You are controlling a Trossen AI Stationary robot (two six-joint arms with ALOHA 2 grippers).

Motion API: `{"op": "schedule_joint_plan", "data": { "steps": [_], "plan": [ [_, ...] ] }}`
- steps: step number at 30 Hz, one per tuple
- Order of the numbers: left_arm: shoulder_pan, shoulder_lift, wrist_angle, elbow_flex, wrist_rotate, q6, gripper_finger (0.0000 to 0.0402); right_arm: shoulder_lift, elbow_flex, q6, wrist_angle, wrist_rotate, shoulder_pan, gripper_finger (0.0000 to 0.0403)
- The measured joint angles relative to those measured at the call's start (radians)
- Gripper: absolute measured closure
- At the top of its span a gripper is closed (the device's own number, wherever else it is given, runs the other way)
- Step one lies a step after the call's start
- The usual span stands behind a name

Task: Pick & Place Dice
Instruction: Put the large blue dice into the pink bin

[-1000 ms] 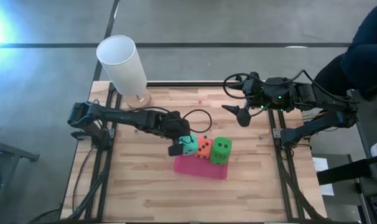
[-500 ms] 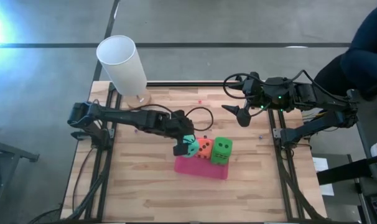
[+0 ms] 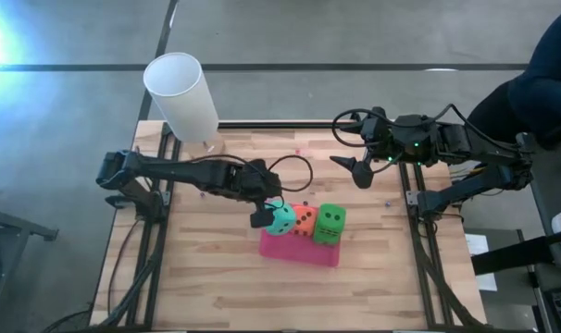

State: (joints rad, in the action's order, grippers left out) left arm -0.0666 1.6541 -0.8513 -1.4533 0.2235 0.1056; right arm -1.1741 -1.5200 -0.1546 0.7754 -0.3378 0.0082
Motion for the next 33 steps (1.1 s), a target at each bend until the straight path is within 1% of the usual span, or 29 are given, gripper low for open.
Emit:
{"op": "schedule_joint_plan", "data": {
  "steps": [5, 8, 14, 18, 22, 28, 33],
  "plan": [
    [0.002, 0.006, 0.016, 0.075, 0.006, 0.033, 0.0013, 0.000, 0.000, 0.000, 0.000, 0.000, 0.000, 0.0003],
    [0.002, 0.006, 0.019, 0.100, -0.029, 0.073, 0.0013, 0.000, 0.000, 0.000, 0.000, 0.000, 0.000, 0.0003],
    [0.003, -0.003, -0.010, 0.077, -0.096, 0.109, 0.0013, 0.000, 0.000, 0.000, 0.000, 0.000, 0.000, 0.0003],
    [0.003, -0.003, -0.012, 0.080, -0.163, 0.112, 0.0014, 0.000, 0.000, 0.000, 0.000, 0.000, 0.000, 0.0003],
    [0.002, -0.002, -0.001, 0.086, -0.196, 0.112, 0.0016, 0.000, 0.000, 0.000, 0.000, 0.000, 0.000, 0.0003],
    [0.002, -0.002, 0.025, 0.092, -0.222, 0.111, 0.0014, 0.000, 0.000, 0.001, 0.000, 0.000, 0.000, 0.0003],
    [0.002, -0.001, 0.093, 0.140, -0.290, 0.132, 0.0016, 0.000, 0.000, 0.001, 0.000, 0.000, 0.000, 0.0003]
  ]
}}
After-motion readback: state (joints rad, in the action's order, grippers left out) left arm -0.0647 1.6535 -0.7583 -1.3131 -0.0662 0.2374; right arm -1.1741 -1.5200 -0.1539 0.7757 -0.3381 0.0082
